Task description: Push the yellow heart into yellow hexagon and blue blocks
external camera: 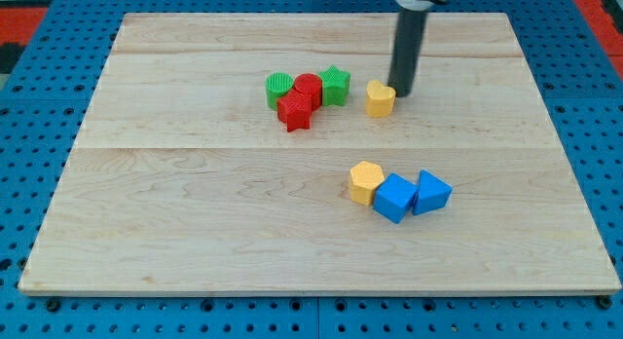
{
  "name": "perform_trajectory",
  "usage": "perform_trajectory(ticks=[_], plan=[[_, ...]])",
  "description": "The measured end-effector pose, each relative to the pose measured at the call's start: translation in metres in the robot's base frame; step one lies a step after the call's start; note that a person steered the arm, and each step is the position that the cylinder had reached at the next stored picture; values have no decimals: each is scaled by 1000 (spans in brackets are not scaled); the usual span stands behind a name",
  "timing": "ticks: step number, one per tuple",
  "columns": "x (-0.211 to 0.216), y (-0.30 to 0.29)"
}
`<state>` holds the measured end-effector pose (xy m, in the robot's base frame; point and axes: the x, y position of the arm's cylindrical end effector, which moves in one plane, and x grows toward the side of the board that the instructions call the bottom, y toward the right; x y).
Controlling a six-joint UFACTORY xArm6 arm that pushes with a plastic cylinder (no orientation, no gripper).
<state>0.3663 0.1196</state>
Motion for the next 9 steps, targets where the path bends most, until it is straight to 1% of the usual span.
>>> perform_trajectory(ticks=[1,2,3,4,5,6,7,8,9], plan=[[-6,-17],[-36,-20],[-27,-74],[21,-26],[26,17],[52,39],[87,6],[50,5],[41,-19]])
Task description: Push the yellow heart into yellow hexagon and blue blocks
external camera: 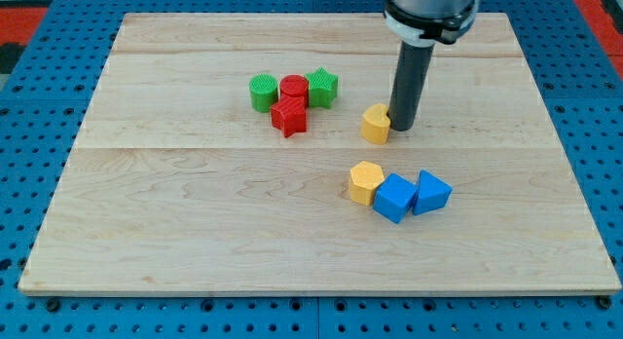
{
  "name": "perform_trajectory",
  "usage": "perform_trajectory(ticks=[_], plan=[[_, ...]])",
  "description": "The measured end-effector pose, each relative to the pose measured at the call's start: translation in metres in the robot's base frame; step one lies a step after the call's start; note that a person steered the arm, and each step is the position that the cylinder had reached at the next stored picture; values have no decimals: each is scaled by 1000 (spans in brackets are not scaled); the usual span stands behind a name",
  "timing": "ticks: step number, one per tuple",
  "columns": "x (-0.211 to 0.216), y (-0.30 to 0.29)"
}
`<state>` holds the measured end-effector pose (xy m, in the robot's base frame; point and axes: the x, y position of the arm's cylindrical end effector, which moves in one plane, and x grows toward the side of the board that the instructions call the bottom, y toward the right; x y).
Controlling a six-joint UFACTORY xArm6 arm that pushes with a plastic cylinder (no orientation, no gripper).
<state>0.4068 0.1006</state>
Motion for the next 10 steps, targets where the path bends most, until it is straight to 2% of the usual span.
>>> perform_trajectory(ticks=[1,2,4,5,6,7,8,9,10], plan=[[-28,27],[-24,4],[-41,-31],[-13,-41],[14,-9],[37,-15],[-11,-18],[-17,-48],[18,-9]])
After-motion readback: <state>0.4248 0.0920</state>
